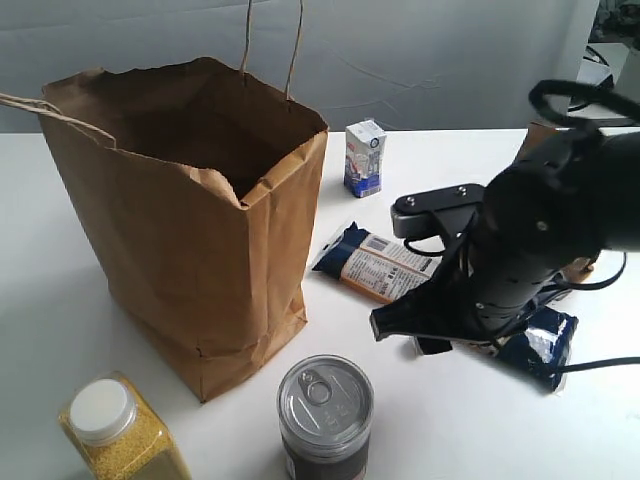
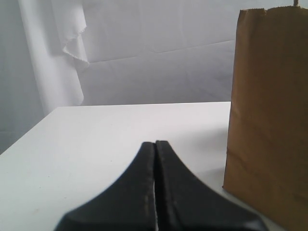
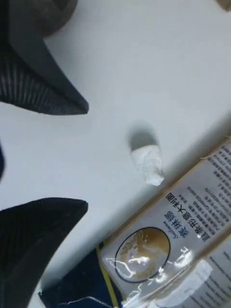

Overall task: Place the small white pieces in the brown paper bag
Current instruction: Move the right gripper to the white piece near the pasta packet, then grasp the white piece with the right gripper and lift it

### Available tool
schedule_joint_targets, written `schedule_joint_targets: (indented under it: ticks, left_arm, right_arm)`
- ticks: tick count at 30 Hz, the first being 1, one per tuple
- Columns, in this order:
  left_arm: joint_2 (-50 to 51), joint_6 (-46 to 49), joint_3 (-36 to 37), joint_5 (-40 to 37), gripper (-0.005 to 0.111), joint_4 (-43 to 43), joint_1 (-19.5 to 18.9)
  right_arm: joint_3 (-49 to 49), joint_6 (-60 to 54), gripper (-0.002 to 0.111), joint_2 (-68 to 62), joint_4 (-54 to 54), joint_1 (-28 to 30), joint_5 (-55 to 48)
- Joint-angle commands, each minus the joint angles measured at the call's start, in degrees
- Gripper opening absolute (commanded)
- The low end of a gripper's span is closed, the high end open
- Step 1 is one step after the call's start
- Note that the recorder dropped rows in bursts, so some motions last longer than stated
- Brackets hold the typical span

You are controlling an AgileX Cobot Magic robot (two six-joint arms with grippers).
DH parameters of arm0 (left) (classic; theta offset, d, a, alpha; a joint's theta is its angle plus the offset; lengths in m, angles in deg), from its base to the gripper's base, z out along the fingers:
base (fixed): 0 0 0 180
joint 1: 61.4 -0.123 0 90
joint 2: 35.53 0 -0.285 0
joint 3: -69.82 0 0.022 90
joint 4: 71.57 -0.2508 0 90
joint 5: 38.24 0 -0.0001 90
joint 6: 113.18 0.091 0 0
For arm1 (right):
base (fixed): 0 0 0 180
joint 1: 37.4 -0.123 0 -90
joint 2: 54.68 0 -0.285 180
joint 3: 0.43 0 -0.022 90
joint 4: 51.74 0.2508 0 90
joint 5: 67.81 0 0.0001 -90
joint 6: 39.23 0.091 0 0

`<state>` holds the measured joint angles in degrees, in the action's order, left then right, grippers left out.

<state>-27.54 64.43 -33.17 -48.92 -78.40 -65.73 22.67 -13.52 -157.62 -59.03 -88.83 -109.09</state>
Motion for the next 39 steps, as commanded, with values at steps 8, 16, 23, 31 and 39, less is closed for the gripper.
schedule_joint_targets:
  ticks: [8,16,23,31,39]
  left_arm:
    - [-0.2,-0.22,0.2,0.31,0.0,-0.21,0.45]
    - [-0.2,-0.22,0.2,0.31,0.0,-0.21,0.45]
    - [-0.2,-0.22,0.2,0.31,0.0,-0.21,0.45]
    - [-0.2,-0.22,0.2,0.31,0.0,-0.21,0.45]
    - [-0.2,-0.22,0.2,0.31,0.0,-0.21,0.45]
  right_arm:
    - [-0.03,-0.43,0.051,-9.13,-1.54,2.45,9.77]
    - [-2.26,-1.79,0.051,-12.09,-3.24,3.65,12.15]
    - [-4.35,-1.9,0.045,-15.11,-3.03,3.65,10.63]
    - [-4.35,-1.9,0.008,-15.6,-3.03,3.54,8.87]
    - [0.29,-0.83,0.0,-5.64,-2.17,1.35,11.5]
